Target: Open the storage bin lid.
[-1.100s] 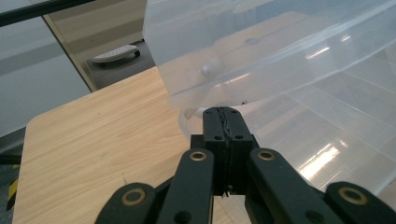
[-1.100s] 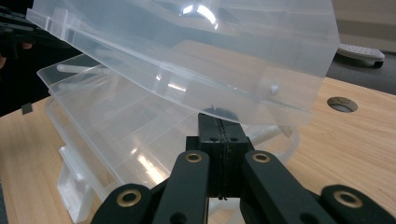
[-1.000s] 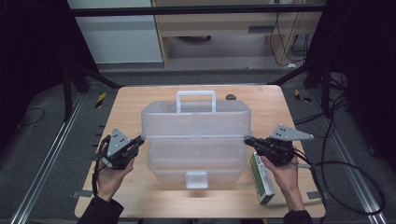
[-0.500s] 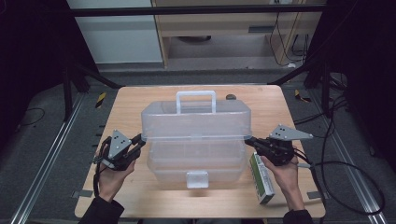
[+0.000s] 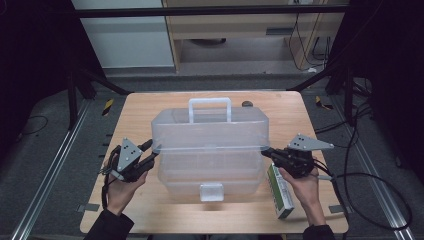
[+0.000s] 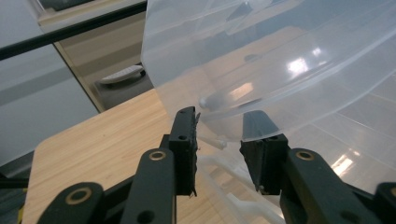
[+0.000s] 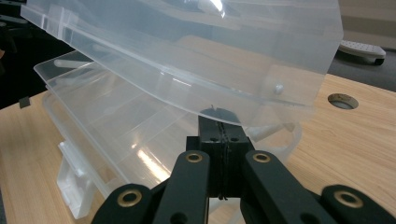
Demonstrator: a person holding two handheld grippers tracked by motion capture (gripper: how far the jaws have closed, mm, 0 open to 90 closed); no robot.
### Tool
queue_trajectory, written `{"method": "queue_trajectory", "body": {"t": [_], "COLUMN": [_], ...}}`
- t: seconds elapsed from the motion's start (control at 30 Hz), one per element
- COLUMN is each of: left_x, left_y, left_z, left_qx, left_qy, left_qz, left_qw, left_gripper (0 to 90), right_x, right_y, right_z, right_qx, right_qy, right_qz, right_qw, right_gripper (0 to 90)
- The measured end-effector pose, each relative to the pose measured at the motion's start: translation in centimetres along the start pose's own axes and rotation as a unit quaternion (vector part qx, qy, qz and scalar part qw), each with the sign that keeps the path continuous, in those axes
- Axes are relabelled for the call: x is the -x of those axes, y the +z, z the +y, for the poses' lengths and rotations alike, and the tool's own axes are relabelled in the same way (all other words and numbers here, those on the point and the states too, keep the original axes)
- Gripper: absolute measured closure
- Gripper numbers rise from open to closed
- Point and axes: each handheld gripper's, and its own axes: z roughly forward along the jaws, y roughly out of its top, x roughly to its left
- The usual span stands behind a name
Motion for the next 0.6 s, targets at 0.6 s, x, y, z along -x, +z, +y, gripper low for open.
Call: {"method": "queue_trajectory", "body": {"t": [0.6], "left_x": [0.2], "left_y": [-0.1], "left_z": [0.3], "left_qx": [-0.011], "left_qy": [0.005], "left_qz": [0.015], "left_qw": [0.9998], "left_gripper": [69.3], "right_x": [0.7], "right_y": [-0.3], "right_z": [-1.6], "right_qx": [-0.053], "right_qy": [0.003], "right_qz": [-0.047], "right_qw": [0.9975], "right_gripper": [83.8]}}
